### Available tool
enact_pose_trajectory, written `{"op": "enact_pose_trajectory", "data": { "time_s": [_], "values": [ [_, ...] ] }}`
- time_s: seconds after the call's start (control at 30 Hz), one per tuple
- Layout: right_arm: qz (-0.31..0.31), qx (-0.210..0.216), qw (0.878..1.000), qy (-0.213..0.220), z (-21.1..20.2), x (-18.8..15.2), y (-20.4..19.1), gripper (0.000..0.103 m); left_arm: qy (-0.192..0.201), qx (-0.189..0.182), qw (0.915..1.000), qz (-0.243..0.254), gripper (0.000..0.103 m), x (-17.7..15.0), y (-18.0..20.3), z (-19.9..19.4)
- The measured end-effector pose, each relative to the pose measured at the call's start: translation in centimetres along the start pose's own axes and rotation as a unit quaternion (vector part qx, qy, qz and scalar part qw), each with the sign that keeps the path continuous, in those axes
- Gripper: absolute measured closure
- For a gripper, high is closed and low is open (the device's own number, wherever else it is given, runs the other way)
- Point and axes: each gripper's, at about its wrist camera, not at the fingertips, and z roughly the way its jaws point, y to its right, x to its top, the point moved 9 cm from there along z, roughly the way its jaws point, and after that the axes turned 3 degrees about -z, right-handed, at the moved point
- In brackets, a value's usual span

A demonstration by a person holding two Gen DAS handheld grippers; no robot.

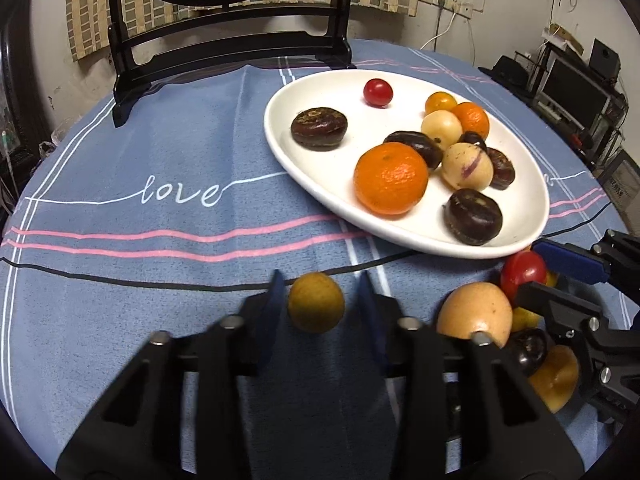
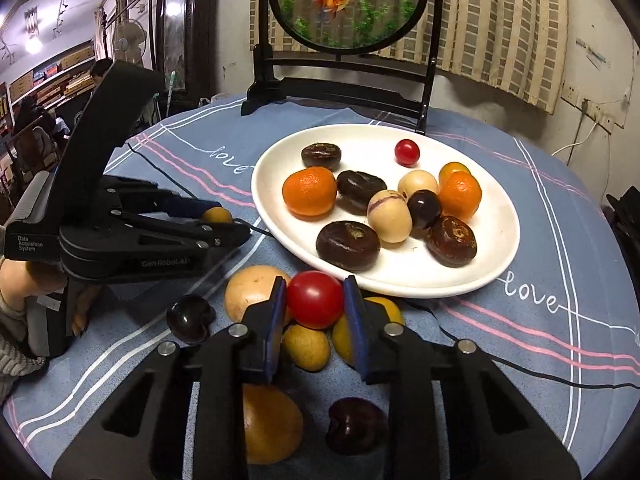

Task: Organize fruits
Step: 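Carry the yellow-green fruit to the plate with the left gripper while the right carries the tomato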

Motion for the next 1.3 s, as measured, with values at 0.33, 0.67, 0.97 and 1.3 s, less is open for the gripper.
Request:
{"op": "enact_pose_trajectory", "data": {
  "time_s": [0.33, 0.67, 0.97, 1.3],
  "values": [
    [0.061, 0.026, 0.996, 0.055, -3.8, 1.1, 2.2, 0.074, 0.036, -0.033, 0.9986, -0.019, 0.077, 0.5, 0.2, -1.8],
    [0.122, 0.014, 0.987, 0.101, -6.5, 4.1, 7.4, 0.074, 0.099, -0.04, 0.9941, -0.022, 0.077, 6.8, 2.0, -5.9],
    [0.151, 0.034, 0.984, 0.091, -1.1, 8.6, 10.6, 0.074, 0.088, -0.033, 0.9951, -0.031, 0.077, 12.4, 4.2, -0.2],
    [0.145, 0.042, 0.988, 0.043, 5.5, 9.4, 11.2, 0.074, 0.055, -0.002, 0.9984, -0.013, 0.076, 12.7, 3.5, 5.7]
  ]
}}
